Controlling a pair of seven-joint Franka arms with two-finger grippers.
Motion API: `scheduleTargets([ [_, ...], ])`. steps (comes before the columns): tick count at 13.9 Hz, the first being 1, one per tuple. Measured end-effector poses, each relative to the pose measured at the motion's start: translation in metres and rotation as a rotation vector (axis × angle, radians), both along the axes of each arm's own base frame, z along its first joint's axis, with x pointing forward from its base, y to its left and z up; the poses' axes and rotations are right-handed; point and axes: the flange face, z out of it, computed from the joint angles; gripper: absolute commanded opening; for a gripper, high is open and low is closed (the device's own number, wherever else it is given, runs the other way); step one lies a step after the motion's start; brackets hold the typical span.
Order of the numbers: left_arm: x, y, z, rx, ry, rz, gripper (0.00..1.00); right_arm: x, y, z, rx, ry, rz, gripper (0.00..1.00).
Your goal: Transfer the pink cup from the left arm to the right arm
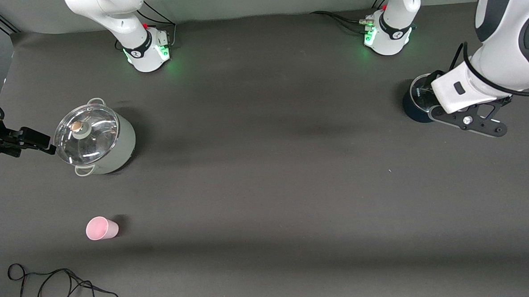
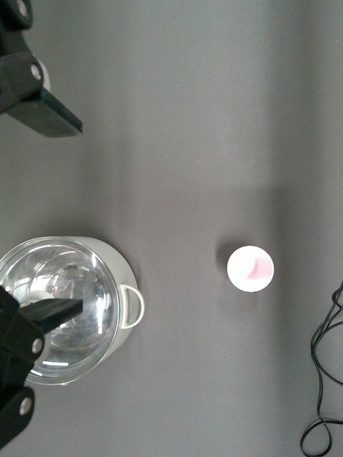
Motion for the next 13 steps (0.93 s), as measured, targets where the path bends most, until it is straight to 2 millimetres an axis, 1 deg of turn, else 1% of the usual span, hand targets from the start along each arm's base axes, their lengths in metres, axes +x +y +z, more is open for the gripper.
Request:
scheduleTargets([
  [1, 0.000, 0.008, 0.003, 0.014, -0.009, 0.022, 1.00, 0.000, 0.000, 0.000, 0.000, 0.000, 0.000, 1.00],
  [2, 0.002, 0.019, 0.005, 0.027, -0.016, 0.050, 1.00, 0.000, 0.001, 0.000, 0.000, 0.000, 0.001, 1.00],
  [5, 0.015, 0.062, 0.010, 0.038, -0.085, 0.125, 1.00, 0.000, 0.001, 0.000, 0.000, 0.000, 0.001, 1.00],
  [6, 0.016, 0.071, 0.011, 0.032, -0.115, 0.132, 1.00, 0.000, 0.001, 0.000, 0.000, 0.000, 0.001, 1.00],
  [7, 0.015, 0.074, 0.011, 0.022, -0.144, 0.126, 1.00, 0.000, 0.001, 0.000, 0.000, 0.000, 0.001, 1.00],
  [10, -0.002, 0.075, 0.002, -0.060, -0.233, 0.100, 1.00, 0.000, 0.001, 0.000, 0.000, 0.000, 0.000, 1.00],
  [11, -0.011, 0.082, -0.002, -0.101, -0.253, 0.113, 1.00, 0.000, 0.001, 0.000, 0.000, 0.000, 0.000, 1.00],
  [13, -0.027, 0.105, -0.011, -0.170, -0.269, 0.163, 1.00, 0.000, 0.000, 0.000, 0.000, 0.000, 0.000, 1.00],
])
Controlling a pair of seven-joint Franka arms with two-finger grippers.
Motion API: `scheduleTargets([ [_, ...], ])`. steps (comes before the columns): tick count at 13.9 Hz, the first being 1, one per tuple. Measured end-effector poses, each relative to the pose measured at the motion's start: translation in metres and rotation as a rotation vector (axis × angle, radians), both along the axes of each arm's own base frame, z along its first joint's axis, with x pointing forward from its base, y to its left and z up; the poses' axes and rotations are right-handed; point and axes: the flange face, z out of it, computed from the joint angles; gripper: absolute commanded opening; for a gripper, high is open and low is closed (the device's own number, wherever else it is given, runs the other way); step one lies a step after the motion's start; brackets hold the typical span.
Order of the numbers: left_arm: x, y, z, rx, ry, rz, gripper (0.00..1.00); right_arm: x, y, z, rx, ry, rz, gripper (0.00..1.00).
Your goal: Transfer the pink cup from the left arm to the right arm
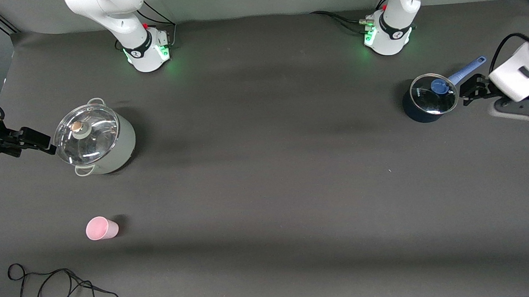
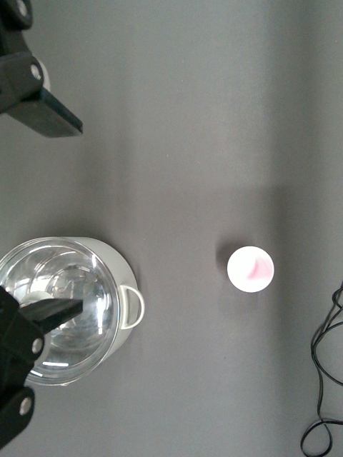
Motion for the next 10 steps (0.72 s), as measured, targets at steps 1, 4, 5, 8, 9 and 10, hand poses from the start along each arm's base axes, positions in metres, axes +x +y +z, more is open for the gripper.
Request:
scheduleTargets([
  [1, -0.007, 0.006, -0.005, -0.017, 0.003, 0.012, 1.00, 0.000, 0.000, 0.000, 0.000, 0.000, 0.000, 1.00],
  [4, -0.017, -0.018, -0.011, -0.013, 0.014, -0.020, 1.00, 0.000, 0.000, 0.000, 0.000, 0.000, -0.001, 1.00],
  [5, -0.017, -0.028, -0.012, -0.010, 0.007, -0.031, 1.00, 0.000, 0.000, 0.000, 0.000, 0.000, -0.001, 1.00],
  [8, -0.010, -0.030, -0.006, -0.012, -0.029, -0.029, 1.00, 0.000, 0.000, 0.000, 0.000, 0.000, -0.001, 1.00],
  [9, -0.006, -0.027, -0.002, -0.013, -0.039, -0.022, 1.00, 0.000, 0.000, 0.000, 0.000, 0.000, -0.001, 1.00],
  [10, -0.002, -0.024, 0.000, -0.014, -0.044, -0.017, 1.00, 0.000, 0.000, 0.000, 0.000, 0.000, -0.001, 1.00],
])
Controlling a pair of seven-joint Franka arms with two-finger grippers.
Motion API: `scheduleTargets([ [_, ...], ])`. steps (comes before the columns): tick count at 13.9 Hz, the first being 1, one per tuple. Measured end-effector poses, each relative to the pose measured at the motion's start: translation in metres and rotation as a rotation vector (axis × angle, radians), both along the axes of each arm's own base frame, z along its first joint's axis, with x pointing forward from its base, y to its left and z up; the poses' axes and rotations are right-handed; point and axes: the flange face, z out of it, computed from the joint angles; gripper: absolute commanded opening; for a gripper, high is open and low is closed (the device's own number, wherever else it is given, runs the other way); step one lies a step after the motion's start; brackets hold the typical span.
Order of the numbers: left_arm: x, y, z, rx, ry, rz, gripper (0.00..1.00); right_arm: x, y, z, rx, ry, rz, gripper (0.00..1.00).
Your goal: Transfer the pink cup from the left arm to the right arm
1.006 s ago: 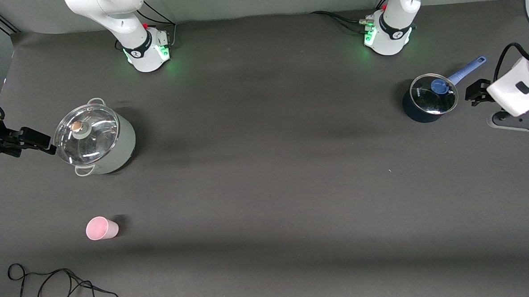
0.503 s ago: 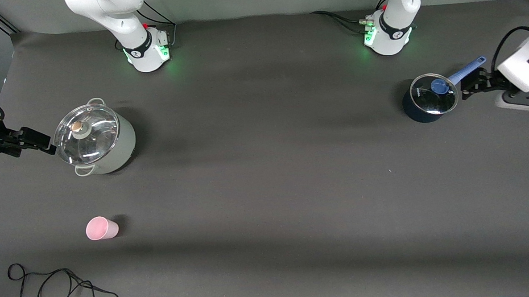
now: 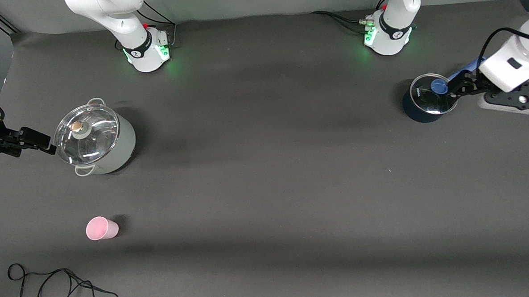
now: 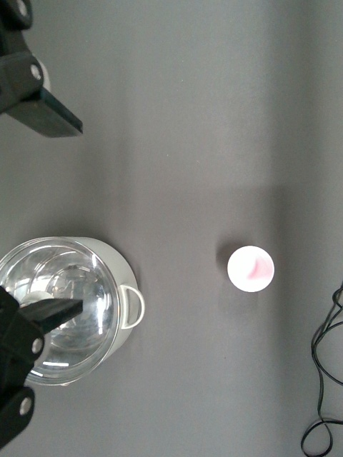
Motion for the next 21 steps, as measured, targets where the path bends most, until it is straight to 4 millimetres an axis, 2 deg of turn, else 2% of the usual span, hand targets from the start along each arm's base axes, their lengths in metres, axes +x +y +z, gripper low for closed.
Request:
scheduleTargets([
  [16, 0.006, 0.001, -0.009, 0.001, 0.017, 0.003, 1.00, 0.000, -0.002, 0.000, 0.000, 0.000, -0.009, 1.00],
  [21, -0.001, 0.003, -0.026, -0.025, 0.023, 0.012, 1.00, 0.000, -0.004, 0.000, 0.000, 0.000, -0.012, 1.00],
])
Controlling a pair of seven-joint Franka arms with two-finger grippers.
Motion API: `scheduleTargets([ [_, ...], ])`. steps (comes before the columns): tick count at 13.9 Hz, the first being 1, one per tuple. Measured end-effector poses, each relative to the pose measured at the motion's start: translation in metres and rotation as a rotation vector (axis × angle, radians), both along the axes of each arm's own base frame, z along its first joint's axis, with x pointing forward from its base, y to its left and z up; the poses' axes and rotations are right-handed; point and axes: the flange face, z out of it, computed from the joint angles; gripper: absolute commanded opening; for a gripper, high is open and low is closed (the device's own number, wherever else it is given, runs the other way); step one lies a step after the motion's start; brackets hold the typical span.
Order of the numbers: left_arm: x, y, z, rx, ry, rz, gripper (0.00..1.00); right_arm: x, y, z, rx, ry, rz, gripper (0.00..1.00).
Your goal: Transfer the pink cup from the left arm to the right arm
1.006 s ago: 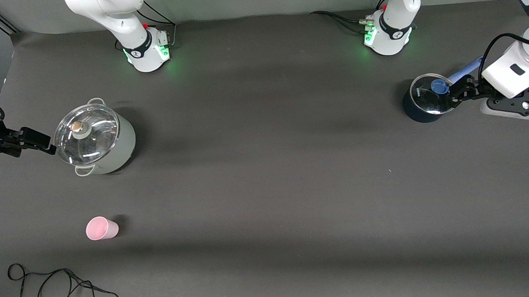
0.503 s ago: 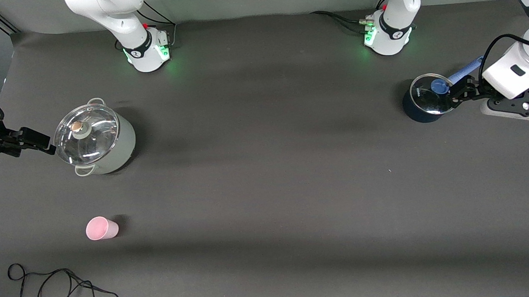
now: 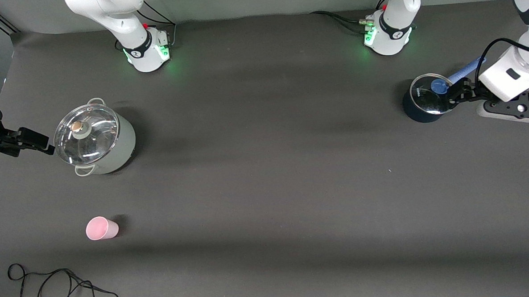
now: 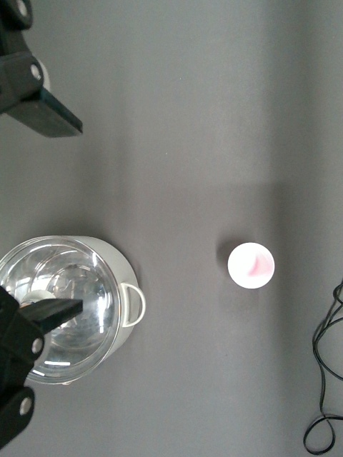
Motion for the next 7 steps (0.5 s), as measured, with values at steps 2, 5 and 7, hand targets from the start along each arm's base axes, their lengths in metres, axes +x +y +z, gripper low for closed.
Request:
scheduleTargets([
  [2, -0.008, 0.002, -0.005, -0.007, 0.007, 0.006, 1.00, 0.000, 0.000, 0.000, 0.000, 0.000, 0.000, 1.00],
  [5, -0.020, 0.005, -0.010, -0.018, 0.017, 0.014, 1.00, 0.000, 0.000, 0.000, 0.000, 0.000, -0.001, 1.00],
  [7, -0.024, 0.009, -0.010, -0.034, 0.019, 0.028, 1.00, 0.000, 0.000, 0.000, 0.000, 0.000, -0.001, 1.00],
])
